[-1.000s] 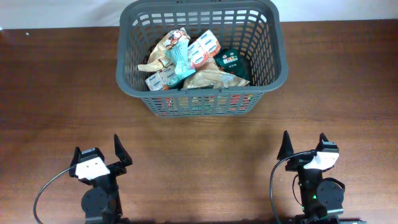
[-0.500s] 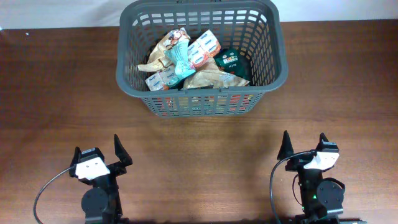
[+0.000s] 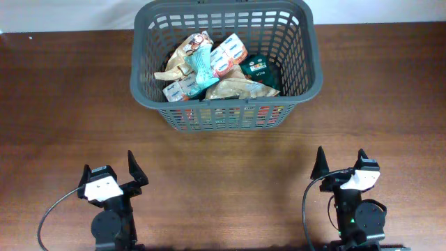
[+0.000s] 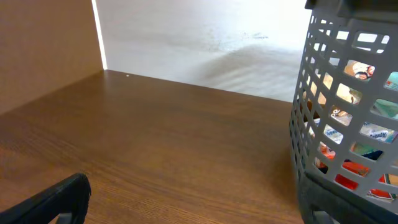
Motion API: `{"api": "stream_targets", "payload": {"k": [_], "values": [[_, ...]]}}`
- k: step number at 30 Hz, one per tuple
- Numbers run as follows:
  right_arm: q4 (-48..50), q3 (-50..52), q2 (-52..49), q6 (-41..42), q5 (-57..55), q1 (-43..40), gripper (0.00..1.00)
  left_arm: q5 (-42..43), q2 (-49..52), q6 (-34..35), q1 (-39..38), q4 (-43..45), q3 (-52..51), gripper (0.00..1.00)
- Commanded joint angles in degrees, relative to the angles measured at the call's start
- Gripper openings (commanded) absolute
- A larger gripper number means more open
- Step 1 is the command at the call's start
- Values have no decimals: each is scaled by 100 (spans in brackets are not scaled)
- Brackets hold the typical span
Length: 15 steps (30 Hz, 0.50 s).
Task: Pack container
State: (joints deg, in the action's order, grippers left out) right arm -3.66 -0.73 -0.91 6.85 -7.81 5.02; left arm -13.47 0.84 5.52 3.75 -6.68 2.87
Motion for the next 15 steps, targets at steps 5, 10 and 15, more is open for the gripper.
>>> {"api": "stream_targets", "payload": {"k": [5,10,15], "values": [[-39,42,55,-44,11,-17,99,63,-55,-111,33,-20,-87,99],[-39,42,55,-44,11,-15,99,63,-55,-111,33,-20,-87,99],[-39,42,55,-44,11,-17,99,63,-55,-111,33,-20,-87,99]]}}
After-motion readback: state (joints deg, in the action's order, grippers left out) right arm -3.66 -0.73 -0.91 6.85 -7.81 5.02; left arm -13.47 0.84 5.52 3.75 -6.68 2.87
